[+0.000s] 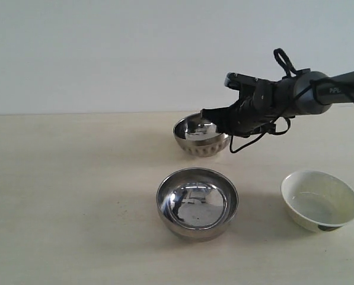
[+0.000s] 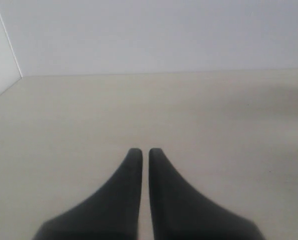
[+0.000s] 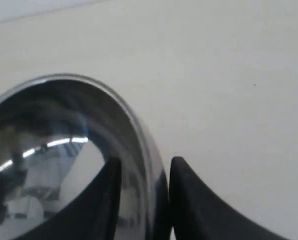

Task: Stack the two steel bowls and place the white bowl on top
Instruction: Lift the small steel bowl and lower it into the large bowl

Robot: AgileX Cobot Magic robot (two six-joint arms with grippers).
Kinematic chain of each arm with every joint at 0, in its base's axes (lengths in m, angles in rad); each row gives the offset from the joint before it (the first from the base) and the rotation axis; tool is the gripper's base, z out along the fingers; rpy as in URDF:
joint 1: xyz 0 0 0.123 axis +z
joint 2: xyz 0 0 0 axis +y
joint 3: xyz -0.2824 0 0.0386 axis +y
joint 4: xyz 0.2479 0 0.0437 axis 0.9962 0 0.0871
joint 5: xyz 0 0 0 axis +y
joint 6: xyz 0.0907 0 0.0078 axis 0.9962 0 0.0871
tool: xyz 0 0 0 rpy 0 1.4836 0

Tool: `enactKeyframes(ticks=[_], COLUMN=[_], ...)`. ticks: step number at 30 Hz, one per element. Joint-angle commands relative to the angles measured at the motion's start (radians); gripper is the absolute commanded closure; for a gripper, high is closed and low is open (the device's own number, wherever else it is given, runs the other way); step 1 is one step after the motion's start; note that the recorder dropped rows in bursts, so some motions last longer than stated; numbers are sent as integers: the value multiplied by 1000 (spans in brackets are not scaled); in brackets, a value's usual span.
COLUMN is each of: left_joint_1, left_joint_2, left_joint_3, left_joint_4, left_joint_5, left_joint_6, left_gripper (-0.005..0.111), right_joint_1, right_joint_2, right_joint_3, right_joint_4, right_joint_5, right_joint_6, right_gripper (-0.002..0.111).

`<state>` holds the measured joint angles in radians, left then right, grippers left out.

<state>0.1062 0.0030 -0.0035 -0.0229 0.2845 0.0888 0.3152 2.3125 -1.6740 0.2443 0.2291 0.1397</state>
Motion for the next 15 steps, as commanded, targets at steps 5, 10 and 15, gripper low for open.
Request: enactKeyframes(ticks=[5, 10, 15], left_joint_1=[1, 1, 1], left_joint_2=[-3, -3, -3], left_joint_3=[3, 3, 3], left_joint_4=[-3, -3, -3], left_joint_5=[-7, -7, -7], left_joint_6=[-11, -11, -11], left_gripper=[103, 103, 103], right_joint_1=[-4, -4, -4], right_joint_2=[-119, -187, -281], right_joint_3=[-1, -1, -1], right_joint_4=[-11, -11, 38], right_joint_5=[35, 91, 174], right_joint_6=[-25, -34, -94], right_gripper=[108, 108, 108])
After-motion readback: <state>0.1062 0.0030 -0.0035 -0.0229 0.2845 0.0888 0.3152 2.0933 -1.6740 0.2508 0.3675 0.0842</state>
